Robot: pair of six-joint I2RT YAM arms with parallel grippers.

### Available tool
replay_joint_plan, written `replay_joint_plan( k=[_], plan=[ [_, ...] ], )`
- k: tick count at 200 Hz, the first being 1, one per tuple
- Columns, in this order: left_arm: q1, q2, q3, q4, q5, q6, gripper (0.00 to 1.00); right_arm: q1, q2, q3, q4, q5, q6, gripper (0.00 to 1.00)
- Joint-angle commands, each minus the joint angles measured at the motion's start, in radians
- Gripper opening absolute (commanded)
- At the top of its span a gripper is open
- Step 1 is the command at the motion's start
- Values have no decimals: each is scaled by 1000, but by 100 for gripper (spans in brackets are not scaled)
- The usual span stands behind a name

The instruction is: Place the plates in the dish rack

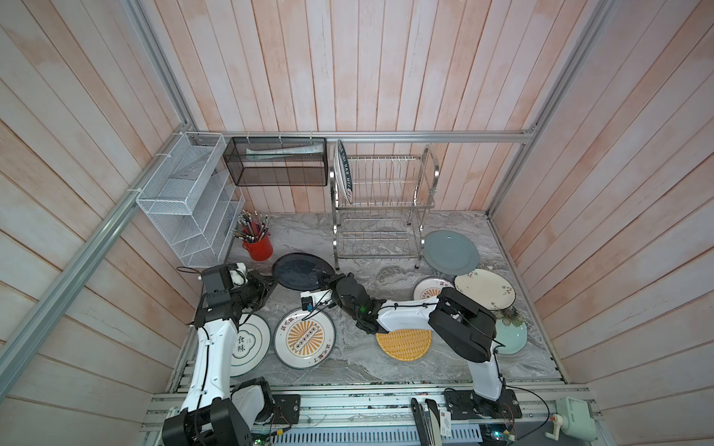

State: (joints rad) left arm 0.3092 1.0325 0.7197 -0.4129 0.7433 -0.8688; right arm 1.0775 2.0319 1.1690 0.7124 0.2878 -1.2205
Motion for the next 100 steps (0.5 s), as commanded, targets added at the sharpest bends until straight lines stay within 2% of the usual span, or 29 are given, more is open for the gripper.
replay_joint_plan(
  k=[1, 26, 28, 32, 41, 52, 66, 100],
  plan=[
    [-6, -13, 46, 82, 97, 51, 0, -1, -26, -6, 88, -29, 73, 0],
    [-3, -6, 64, 76, 120, 60, 0, -1, -34, 8, 74, -11, 86, 0],
    [-2, -6, 64, 76, 122, 60, 3, -2, -35, 7, 73, -8, 87, 0],
    [0, -6, 69, 77, 126, 62, 11, -1, -39, 6, 74, -6, 89, 0],
    [8, -6, 81, 72, 136, 66, 38, -1, -45, 8, 72, 7, 91, 0],
    [21, -14, 96, 72, 143, 68, 62, -1, -56, 9, 66, 27, 98, 0],
    [39, -27, 124, 76, 150, 70, 98, -4, -78, 8, 39, 46, 123, 0],
    [56, -43, 190, 170, 212, 48, 100, -9, -185, -1, -79, 71, 272, 0]
  ],
)
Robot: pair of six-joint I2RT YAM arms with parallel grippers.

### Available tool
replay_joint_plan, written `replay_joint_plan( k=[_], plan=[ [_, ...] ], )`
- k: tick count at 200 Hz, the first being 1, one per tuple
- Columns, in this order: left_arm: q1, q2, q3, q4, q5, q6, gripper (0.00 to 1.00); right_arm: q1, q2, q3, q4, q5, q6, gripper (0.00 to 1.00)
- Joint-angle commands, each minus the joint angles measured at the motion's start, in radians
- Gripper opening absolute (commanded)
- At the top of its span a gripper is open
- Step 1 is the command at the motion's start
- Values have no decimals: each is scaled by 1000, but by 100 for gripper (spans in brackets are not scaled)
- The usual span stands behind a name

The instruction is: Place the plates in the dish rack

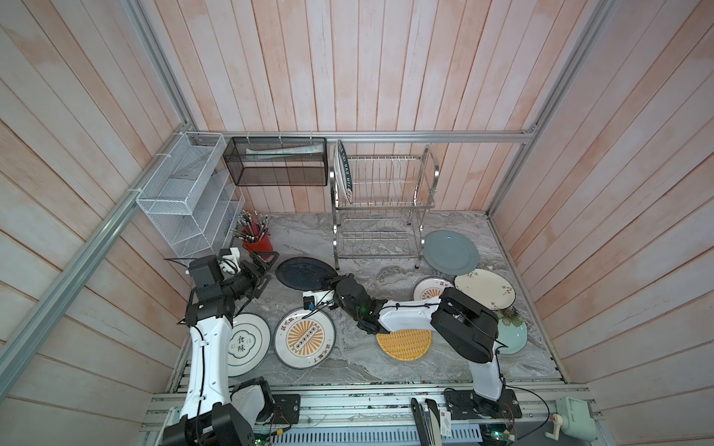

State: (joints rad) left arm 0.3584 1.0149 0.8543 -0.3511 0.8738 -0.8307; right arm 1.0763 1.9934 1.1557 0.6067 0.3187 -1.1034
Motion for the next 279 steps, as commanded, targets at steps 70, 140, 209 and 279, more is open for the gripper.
replay_joint_plan(
  k=[70, 140, 209, 279],
  plan=[
    [-1, -159, 37, 574, 173, -269, 100, -6, -406, 121, -260, 132, 586, 0],
    [-164, -228, 58, 600, 109, -100, 100, -31, -457, 469, -558, 35, 819, 0],
    [-490, -207, -9, 580, -146, 256, 100, -172, -356, 836, -807, -104, 1049, 0],
    [-840, -199, -246, 704, -626, 834, 100, -384, -89, 1322, -1087, -256, 1329, 0]
  ],
)
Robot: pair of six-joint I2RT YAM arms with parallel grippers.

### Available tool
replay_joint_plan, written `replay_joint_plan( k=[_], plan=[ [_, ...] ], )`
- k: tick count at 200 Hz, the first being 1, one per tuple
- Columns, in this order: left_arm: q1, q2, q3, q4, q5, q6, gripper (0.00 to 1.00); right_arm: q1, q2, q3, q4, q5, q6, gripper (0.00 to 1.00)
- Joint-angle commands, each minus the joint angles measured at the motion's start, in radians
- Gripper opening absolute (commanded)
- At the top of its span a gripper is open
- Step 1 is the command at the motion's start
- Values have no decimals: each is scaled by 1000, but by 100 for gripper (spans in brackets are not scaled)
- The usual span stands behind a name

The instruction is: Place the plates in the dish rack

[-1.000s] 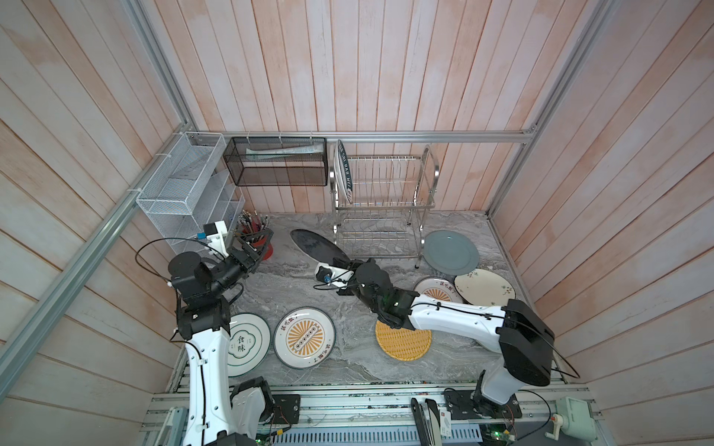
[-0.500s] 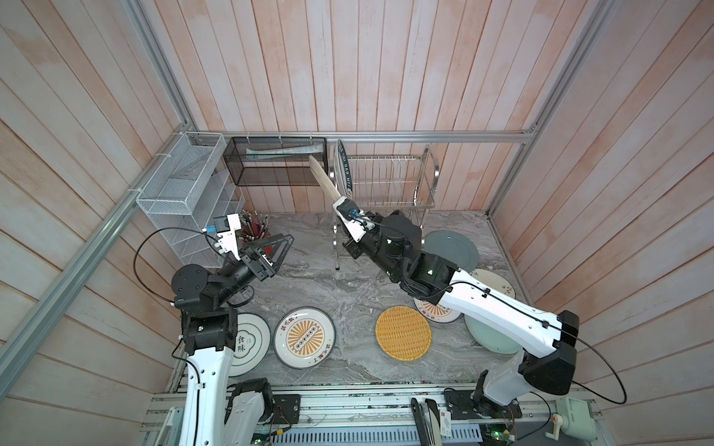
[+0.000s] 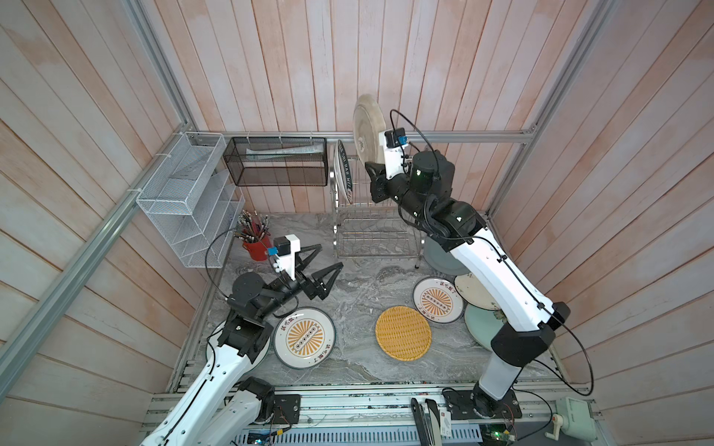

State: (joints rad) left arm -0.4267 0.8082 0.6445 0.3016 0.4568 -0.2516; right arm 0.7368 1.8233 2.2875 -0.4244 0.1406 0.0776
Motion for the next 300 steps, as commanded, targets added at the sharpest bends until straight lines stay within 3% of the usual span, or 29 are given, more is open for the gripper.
replay_joint_plan(
  k=[1, 24, 55, 87, 300],
  plan=[
    [-55, 8, -34, 46, -210, 256, 100, -46, 87, 194, -60, -78, 152, 0],
    [-99, -16, -45, 13, -242, 306, 100, -66, 187, 336, -118, -79, 205, 0],
    [-110, -70, -66, -8, -347, 325, 100, -88, 218, 296, -82, -98, 286, 0],
    [-111, -92, -64, -47, -370, 365, 100, -95, 243, 282, -60, -110, 327, 0],
    [-110, -89, -45, -87, -354, 351, 100, -94, 358, 236, -48, -26, 385, 0]
  ],
)
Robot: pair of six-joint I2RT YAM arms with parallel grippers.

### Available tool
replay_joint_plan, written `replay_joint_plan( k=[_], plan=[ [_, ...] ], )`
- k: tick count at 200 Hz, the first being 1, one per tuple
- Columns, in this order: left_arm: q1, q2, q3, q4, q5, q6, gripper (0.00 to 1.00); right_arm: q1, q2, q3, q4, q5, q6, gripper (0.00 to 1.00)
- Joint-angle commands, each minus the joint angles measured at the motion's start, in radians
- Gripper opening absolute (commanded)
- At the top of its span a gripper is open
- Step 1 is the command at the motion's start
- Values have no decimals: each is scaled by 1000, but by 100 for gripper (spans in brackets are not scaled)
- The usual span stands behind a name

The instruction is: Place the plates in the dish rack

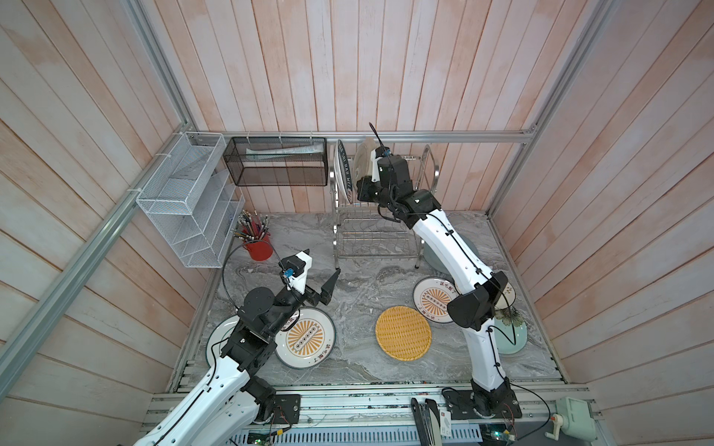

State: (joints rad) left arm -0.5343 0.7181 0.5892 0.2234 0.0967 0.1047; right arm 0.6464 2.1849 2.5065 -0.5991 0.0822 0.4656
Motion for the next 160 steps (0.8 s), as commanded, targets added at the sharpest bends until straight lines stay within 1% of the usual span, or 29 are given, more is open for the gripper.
replay_joint_plan(
  k=[1, 59, 127, 160],
  plan=[
    [-2, 1, 11, -9, 6, -4, 100, -4, -4, 16, 126, 33, -3, 0],
    [0, 1, 14, -12, 8, -6, 100, -1, 19, 17, 124, 45, 1, 0],
    [6, 1, 17, -16, 12, -10, 100, 22, 37, 29, 114, 113, -37, 0],
    [7, 4, 17, -18, 14, -14, 100, 24, 34, 33, 113, 108, -28, 0]
  ],
)
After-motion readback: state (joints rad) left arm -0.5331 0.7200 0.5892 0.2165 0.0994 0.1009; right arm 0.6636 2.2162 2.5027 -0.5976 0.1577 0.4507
